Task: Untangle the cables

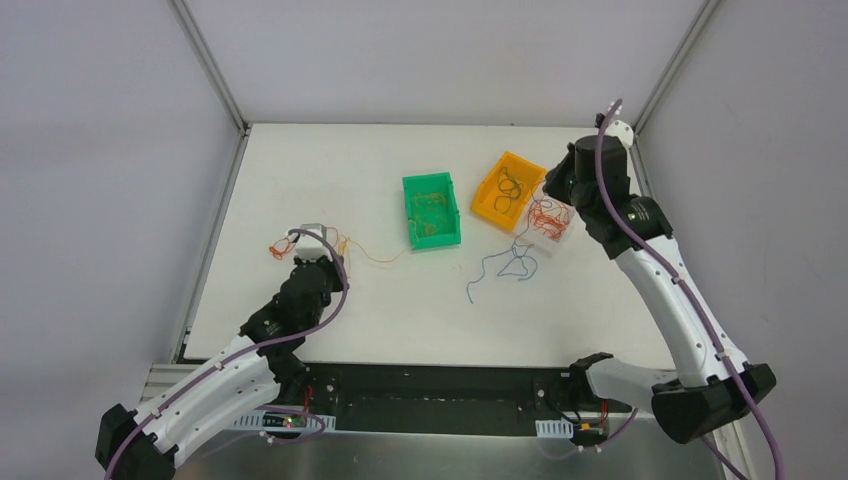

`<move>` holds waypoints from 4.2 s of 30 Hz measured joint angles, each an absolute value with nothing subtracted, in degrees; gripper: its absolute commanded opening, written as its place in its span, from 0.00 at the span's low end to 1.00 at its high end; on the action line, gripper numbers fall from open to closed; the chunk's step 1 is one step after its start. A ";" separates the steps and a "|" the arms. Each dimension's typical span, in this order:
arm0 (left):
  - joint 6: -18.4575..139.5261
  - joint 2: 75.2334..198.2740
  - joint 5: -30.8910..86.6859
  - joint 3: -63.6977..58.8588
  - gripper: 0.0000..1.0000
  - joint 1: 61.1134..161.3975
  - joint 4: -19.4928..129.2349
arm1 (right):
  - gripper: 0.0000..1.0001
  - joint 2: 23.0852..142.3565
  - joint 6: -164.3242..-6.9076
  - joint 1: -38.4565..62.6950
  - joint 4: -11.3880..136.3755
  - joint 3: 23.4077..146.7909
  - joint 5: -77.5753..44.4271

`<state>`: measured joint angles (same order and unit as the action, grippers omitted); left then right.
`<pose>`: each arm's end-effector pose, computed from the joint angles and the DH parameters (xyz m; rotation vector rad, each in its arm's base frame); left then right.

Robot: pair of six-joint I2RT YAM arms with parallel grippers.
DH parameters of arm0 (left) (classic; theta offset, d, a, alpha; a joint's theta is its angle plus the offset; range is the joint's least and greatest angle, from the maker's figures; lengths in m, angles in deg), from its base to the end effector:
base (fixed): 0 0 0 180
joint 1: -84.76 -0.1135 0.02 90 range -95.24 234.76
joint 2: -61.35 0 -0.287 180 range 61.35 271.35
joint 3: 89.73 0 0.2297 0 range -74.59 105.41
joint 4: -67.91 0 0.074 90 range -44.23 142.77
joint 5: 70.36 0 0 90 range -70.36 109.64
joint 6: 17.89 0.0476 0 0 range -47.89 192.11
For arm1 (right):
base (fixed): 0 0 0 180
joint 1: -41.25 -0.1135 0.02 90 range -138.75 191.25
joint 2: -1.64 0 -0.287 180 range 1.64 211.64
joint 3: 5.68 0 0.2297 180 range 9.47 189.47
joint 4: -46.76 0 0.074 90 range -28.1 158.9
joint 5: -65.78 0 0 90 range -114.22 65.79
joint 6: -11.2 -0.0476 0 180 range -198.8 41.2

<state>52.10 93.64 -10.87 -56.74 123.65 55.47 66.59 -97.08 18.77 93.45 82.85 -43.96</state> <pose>0.1083 -0.0563 0.2462 -0.0940 1.7527 -0.2785 0.2078 0.0686 0.4188 0.1516 1.9455 0.1297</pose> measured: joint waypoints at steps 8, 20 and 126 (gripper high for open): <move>52.83 95.35 -3.70 -56.46 0.00 123.65 56.10 | 0.00 75.33 -96.49 19.88 94.06 96.47 -40.44; 53.70 111.28 14.58 -28.81 0.00 123.65 52.89 | 0.00 72.69 -96.36 20.01 95.37 90.26 -30.13; 27.36 145.92 34.62 -40.74 0.55 140.92 69.21 | 0.97 89.45 -99.25 19.84 78.35 57.50 -9.89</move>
<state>27.36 145.92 34.62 -40.74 140.92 69.21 89.45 -99.25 19.84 78.35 57.50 -9.89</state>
